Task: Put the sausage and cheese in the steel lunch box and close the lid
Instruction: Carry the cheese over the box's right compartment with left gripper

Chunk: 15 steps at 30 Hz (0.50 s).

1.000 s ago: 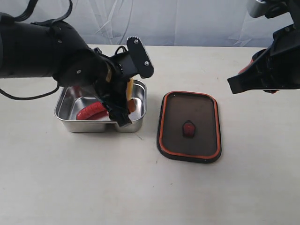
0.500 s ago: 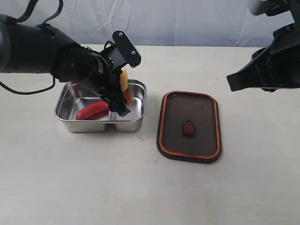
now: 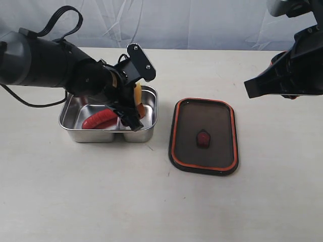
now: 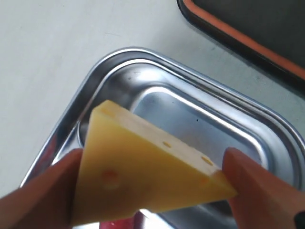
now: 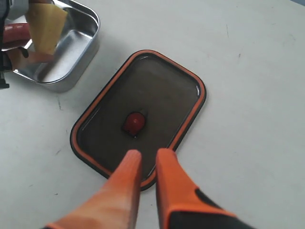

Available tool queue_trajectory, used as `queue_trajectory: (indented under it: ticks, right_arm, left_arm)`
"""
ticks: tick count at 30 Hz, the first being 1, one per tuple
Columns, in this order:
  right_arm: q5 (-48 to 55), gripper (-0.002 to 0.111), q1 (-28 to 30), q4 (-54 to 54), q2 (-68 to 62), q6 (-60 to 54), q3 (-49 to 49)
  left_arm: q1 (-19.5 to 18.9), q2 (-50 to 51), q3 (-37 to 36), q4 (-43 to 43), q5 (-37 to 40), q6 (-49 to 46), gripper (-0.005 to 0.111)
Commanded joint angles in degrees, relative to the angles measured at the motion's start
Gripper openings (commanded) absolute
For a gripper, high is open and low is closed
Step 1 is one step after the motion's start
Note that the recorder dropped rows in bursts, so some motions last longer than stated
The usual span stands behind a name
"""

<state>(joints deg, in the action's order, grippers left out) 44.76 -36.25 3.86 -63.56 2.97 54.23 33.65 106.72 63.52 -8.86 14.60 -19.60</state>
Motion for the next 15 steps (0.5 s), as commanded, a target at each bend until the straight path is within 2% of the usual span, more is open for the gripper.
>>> queue_trajectory:
  ticks: [1, 13, 15]
  right_arm:
    - [-0.2, 0.014, 0.3, 0.8, 0.4, 0.2, -0.2]
    - [-0.2, 0.014, 0.3, 0.8, 0.4, 0.3, -0.2]
    - [-0.2, 0.014, 0.3, 0.8, 0.4, 0.3, -0.2]
  left_arm:
    - [-0.2, 1.5, 0.4, 0.4, -1.3, 0.0, 0.0]
    - [-0.2, 2.6, 0.4, 2.2, -4.2, 0.4, 0.0]
    - [-0.2, 2.6, 0.4, 2.2, -4.3, 0.4, 0.004]
